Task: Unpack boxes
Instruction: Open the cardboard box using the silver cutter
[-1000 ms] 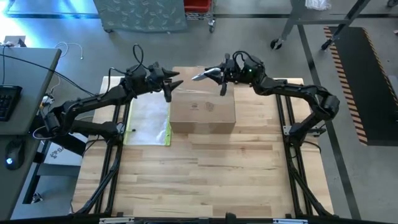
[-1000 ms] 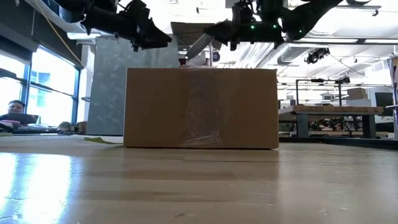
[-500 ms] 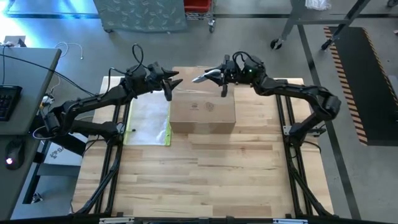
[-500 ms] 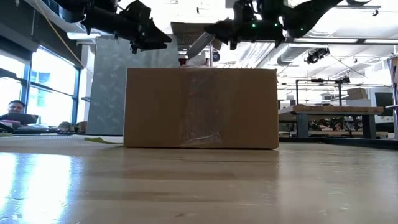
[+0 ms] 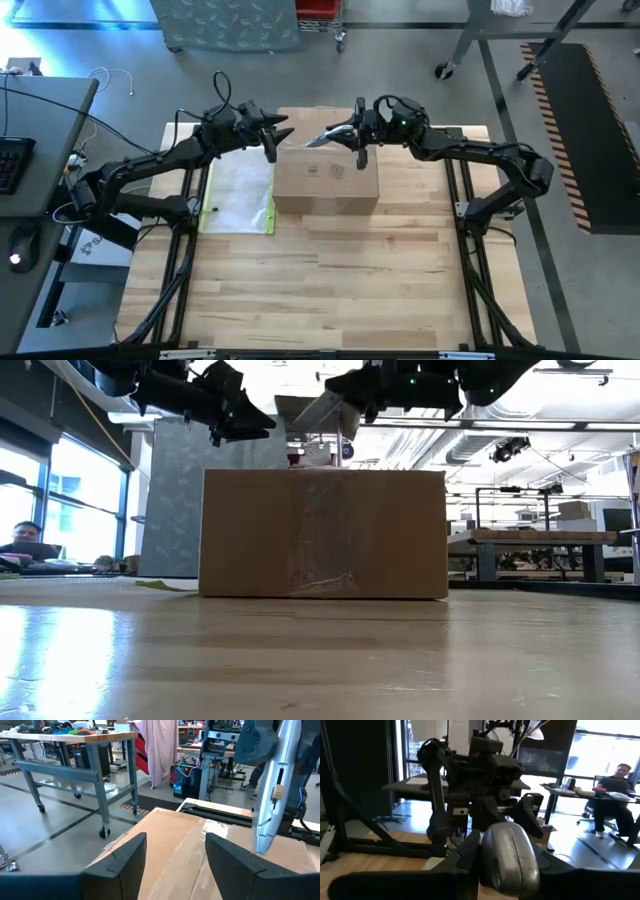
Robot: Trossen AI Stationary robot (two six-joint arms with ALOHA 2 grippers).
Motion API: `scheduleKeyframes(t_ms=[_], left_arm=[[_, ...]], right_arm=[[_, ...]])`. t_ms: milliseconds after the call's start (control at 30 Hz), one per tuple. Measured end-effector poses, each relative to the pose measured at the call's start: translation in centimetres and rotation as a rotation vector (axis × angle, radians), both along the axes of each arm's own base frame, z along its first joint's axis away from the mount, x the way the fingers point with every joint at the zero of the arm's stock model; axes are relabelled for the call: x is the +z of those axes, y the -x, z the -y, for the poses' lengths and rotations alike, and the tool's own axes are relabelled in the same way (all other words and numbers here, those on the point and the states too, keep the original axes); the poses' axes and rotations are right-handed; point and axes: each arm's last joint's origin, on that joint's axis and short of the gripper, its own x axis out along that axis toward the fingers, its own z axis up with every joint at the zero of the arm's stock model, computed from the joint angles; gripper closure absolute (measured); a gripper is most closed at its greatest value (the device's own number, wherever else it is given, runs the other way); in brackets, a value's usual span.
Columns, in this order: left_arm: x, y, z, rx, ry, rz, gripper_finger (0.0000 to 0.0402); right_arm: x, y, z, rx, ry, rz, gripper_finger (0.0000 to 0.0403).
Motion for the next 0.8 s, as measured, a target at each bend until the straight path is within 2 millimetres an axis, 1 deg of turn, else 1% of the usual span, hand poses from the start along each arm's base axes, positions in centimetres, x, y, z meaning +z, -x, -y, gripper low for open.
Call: scheduleKeyframes(t_ms=[300, 433, 533, 667, 800], left_arm=[[0.0, 0.0, 0.0, 0.000, -0.001, 0.000, 0.0216], [0.1, 0.0, 0.0, 0.000, -0.006, 0.008, 0.0216], [0.1, 0.0, 0.0, -0.001, -0.007, 0.011, 0.0216], [0.1, 0.0, 0.0, -0.001, -0.005, 0.007, 0.0216], [0.2, -0.1, 0.1, -0.013, 0.005, 0.026, 0.0215]], right_arm=[[-0.8, 0.9, 2.2, -0.042, -0.020, -0.057, 0.0342], [-1.6, 0.5, 2.2, 0.053, -0.029, -0.071, 0.0342], [-2.3, 0.0, 2.0, 0.083, -0.051, -0.096, 0.0342], [-2.1, -0.2, 1.6, 0.094, -0.035, -0.079, 0.0342], [-2.0, -0.2, 1.7, 0.083, -0.055, -0.078, 0.0342]])
